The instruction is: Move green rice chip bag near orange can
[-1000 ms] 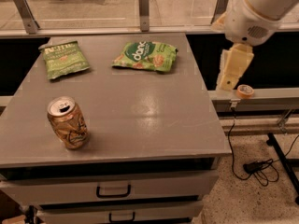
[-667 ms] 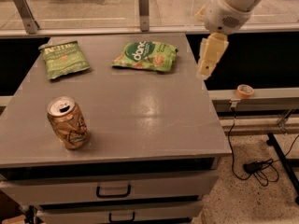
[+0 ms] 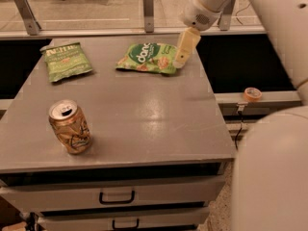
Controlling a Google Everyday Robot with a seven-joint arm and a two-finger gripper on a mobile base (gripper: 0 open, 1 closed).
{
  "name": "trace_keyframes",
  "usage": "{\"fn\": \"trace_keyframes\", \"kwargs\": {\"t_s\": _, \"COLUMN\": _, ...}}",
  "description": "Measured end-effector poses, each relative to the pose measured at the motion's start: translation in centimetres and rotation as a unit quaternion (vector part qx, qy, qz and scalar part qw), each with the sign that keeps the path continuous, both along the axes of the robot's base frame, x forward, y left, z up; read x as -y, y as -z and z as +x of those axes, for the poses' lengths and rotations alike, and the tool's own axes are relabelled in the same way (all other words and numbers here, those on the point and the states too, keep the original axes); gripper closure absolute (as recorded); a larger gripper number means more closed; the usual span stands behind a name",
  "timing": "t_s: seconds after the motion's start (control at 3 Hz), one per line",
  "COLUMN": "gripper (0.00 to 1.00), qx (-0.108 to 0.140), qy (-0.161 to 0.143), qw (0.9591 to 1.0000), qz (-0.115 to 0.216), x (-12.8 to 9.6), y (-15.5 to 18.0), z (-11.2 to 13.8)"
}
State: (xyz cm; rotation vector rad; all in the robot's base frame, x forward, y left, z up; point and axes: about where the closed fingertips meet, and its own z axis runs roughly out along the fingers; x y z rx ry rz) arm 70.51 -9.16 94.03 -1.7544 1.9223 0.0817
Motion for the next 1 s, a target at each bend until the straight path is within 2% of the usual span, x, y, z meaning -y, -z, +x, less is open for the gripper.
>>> {"fn": "trace_keyframes", "kwargs": {"t_s": 0.33, "gripper": 0.00, "qx": -0.022, "qy": 0.026, "qw": 0.9987, "qz": 0.037, "x": -1.2, "y": 2.5, "z": 3.5}}
{"fn": "trace_keyframes", "kwargs": {"t_s": 0.67, "gripper": 0.00, "qx": -0.052, "qy": 0.052, "qw": 0.9947, "qz": 0.072, "x": -2.6, "y": 5.1, "z": 5.8}}
{"fn": "trace_keyframes", "kwargs": {"t_s": 1.0, "gripper": 0.00, "qx": -0.075, "qy": 0.082, "qw": 0.9886, "qz": 0.102, "x": -2.9, "y": 6.9, "z": 7.4}}
